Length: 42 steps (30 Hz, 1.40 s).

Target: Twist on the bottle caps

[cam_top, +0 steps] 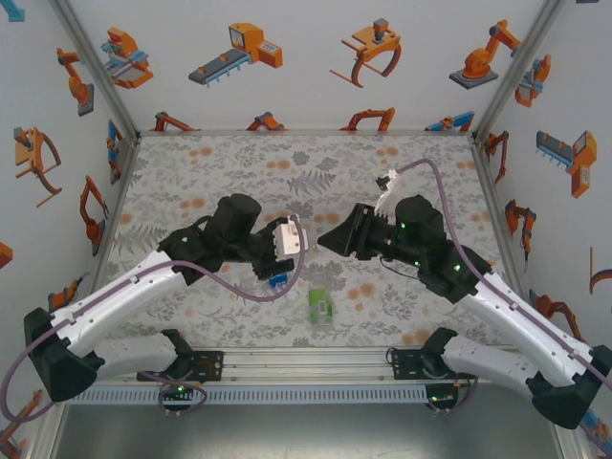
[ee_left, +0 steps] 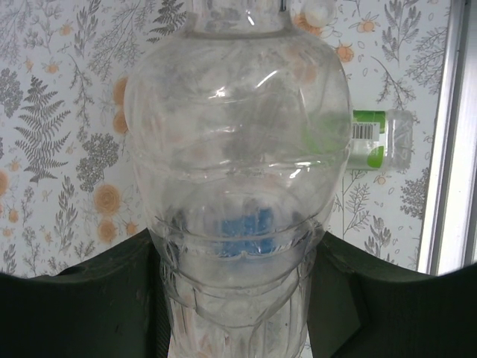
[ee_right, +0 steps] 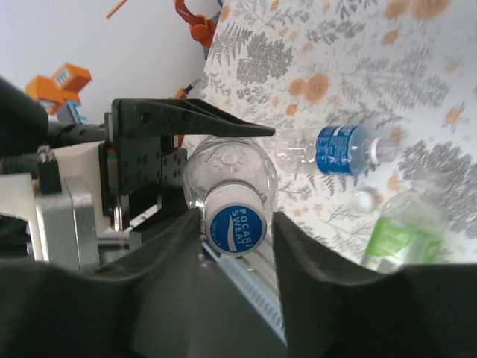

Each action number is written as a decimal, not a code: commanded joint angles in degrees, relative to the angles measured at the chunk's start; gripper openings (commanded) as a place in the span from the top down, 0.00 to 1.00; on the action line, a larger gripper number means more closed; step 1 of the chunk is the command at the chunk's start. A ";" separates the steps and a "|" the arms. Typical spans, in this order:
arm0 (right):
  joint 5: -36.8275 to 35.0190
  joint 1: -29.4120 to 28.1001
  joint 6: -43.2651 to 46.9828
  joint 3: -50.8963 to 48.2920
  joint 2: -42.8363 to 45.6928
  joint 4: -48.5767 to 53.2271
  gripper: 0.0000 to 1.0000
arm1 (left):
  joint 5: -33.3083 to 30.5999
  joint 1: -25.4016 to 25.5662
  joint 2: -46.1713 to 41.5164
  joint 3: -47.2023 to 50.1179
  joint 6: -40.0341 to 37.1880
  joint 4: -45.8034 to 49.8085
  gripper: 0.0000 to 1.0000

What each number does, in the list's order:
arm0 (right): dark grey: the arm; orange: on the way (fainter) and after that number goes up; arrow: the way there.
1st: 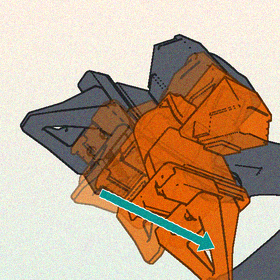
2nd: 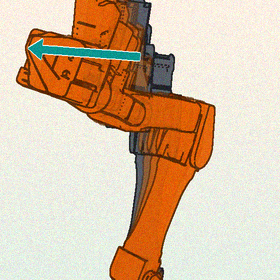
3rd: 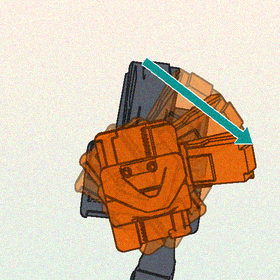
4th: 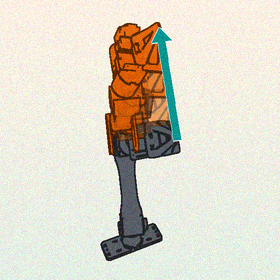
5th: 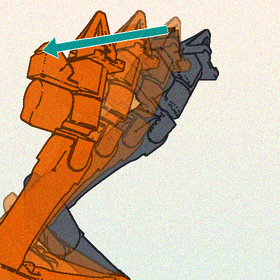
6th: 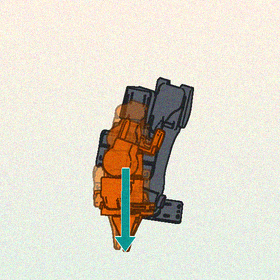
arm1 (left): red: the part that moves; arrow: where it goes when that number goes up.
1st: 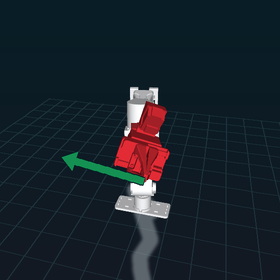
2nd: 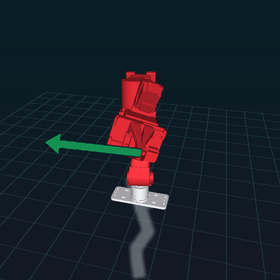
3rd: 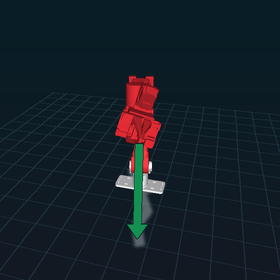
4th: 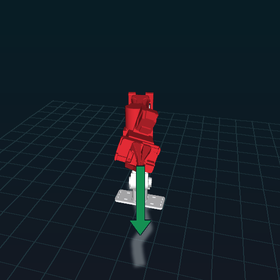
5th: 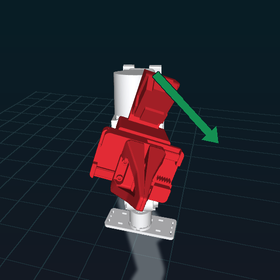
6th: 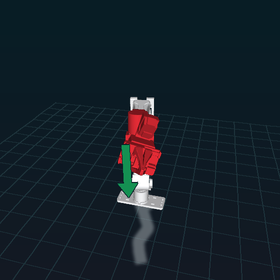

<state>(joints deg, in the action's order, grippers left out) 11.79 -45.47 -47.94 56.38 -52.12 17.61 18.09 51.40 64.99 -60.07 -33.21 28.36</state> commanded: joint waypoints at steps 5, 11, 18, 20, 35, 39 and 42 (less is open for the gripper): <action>15.73 -0.06 39.95 3.03 5.49 -3.70 0.47 | 10.13 0.29 -3.77 -1.50 -1.04 4.28 1.00; 34.98 -0.07 65.47 5.95 4.57 0.42 0.45 | 16.78 0.37 -5.26 -2.71 -0.47 8.84 1.00; 45.25 -0.14 74.57 8.06 1.58 2.00 0.46 | 22.04 0.37 -6.23 -3.81 1.14 12.34 1.00; 46.12 -0.13 74.67 7.34 1.32 1.10 0.46 | 22.16 0.41 -6.68 -3.62 1.45 12.33 1.00; 47.18 -0.14 74.13 4.71 -0.56 -2.14 0.57 | 22.03 0.37 -6.65 -3.60 1.65 12.51 1.00; 47.12 -0.22 73.96 4.51 -0.80 -2.29 0.60 | 22.03 0.37 -6.53 -3.69 1.49 12.52 1.00; 47.44 -0.31 73.37 4.02 -0.80 -3.21 0.62 | 22.07 0.37 -6.46 -3.56 1.55 12.51 1.00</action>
<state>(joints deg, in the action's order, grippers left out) 57.45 -45.47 25.34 61.14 -53.04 17.06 38.46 51.40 58.70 -62.15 -32.14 40.38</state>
